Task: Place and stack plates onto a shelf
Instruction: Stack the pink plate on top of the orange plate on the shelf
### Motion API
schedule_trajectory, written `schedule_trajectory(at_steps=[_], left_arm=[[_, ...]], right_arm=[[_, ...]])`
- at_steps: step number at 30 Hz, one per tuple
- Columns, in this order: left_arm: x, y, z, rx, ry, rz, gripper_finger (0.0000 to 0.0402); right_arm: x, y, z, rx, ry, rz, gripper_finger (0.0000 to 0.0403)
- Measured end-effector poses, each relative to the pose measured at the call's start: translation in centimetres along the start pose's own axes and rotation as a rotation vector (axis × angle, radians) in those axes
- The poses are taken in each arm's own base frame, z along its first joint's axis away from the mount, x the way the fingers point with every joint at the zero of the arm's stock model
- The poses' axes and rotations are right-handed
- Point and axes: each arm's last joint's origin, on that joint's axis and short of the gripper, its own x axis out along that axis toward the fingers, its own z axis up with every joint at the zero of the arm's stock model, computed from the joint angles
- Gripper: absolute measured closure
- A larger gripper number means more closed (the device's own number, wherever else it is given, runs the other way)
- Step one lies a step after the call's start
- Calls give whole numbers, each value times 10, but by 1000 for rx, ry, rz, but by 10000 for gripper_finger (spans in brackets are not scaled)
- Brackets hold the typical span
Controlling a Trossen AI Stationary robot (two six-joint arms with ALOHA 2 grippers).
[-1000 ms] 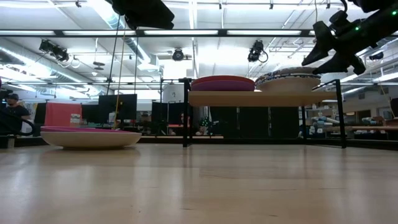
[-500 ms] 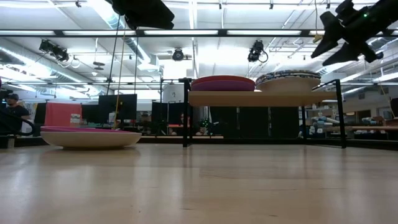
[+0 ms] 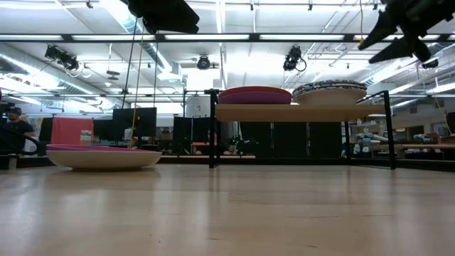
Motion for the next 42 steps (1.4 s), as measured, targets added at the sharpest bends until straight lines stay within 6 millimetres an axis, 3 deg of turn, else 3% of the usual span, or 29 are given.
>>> schedule_trajectory(at_steps=[7, 14, 23, 32, 42], left_arm=[[0, 0, 0, 0, 0, 0, 219], [0, 0, -1, 6, 13, 1, 219], [0, 1, -9, 19, 91, 9, 219], [-10, 10, -19, -44, 208, 46, 219], [-40, 60, -29, -161, 367, 218, 219]], right_arm=[[5, 12, 2, 64, 97, 191, 167], [26, 29, 3, 61, 189, 289, 167], [55, 78, -6, -2, 286, 528, 167], [73, 123, -42, -98, 419, 644, 167], [99, 158, -87, -170, 496, 697, 167]])
